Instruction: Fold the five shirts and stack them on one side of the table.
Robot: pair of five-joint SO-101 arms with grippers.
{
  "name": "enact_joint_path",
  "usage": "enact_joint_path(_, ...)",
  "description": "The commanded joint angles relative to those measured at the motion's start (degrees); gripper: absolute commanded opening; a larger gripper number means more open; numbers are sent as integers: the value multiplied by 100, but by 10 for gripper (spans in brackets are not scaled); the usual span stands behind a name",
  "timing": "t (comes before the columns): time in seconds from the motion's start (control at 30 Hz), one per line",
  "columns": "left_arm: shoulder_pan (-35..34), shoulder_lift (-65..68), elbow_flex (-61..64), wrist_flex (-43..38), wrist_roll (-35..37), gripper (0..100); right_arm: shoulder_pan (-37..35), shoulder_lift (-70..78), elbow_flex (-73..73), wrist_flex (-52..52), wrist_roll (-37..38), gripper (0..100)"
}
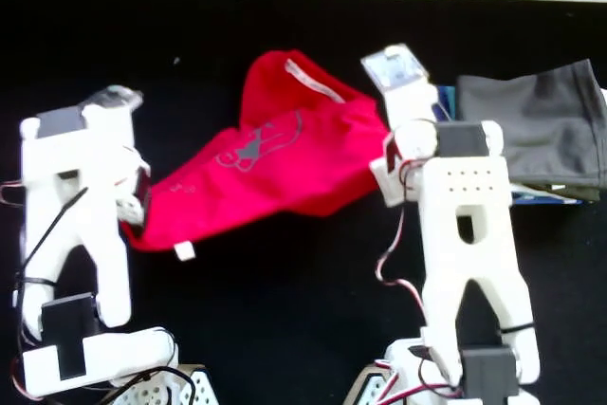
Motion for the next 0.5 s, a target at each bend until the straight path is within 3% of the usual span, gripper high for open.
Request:
enact_joint_path(0.0,171,-40,488,-360,9,10,251,-541,655,-330,202,5)
enact_joint_path(0.13,154,-40,998,-835,-44,11,321,-1033,1288,-637,334,5)
enact_joint_path(0.2,171,-40,1147,-826,-431,16,321,-1200,1534,-725,360,5)
enact_joint_path(0.47,154,-92,277,97,-1609,209,330,-1543,2097,-831,343,5)
